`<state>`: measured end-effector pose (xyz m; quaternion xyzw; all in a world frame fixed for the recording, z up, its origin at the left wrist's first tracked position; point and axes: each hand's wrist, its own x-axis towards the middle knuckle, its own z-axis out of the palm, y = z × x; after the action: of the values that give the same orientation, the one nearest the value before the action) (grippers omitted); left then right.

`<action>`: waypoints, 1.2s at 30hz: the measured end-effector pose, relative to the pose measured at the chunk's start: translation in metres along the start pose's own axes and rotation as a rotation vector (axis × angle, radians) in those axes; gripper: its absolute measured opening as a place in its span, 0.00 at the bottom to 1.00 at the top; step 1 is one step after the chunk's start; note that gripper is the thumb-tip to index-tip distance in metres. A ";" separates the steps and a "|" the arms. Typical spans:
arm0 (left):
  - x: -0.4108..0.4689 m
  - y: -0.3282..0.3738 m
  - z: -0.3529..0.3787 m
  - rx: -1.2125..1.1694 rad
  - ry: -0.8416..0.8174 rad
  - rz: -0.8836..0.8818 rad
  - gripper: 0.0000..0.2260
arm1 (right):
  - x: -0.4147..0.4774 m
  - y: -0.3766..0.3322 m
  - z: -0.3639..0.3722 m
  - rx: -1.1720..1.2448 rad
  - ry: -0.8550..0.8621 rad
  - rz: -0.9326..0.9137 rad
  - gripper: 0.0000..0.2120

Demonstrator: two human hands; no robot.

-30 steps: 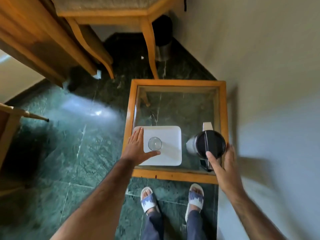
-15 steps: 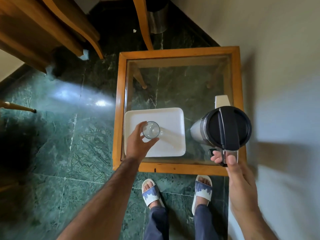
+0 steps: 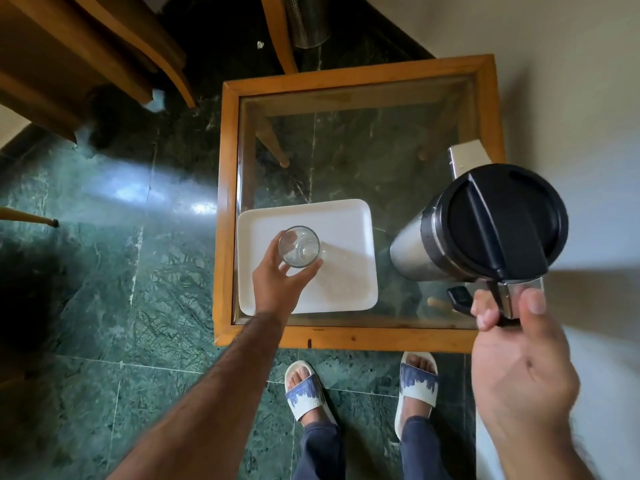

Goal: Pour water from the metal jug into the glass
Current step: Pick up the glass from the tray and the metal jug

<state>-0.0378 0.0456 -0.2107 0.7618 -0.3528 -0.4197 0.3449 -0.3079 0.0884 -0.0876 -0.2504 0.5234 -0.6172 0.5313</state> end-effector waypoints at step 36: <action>-0.177 0.452 -0.231 -0.065 0.070 0.616 0.19 | -0.028 -0.453 0.200 -0.032 -0.381 -0.137 0.20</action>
<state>-0.0165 0.0130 0.3259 0.6217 -0.5416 -0.2797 0.4919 -0.3042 -0.0125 0.3978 -0.4060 0.4052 -0.5850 0.5735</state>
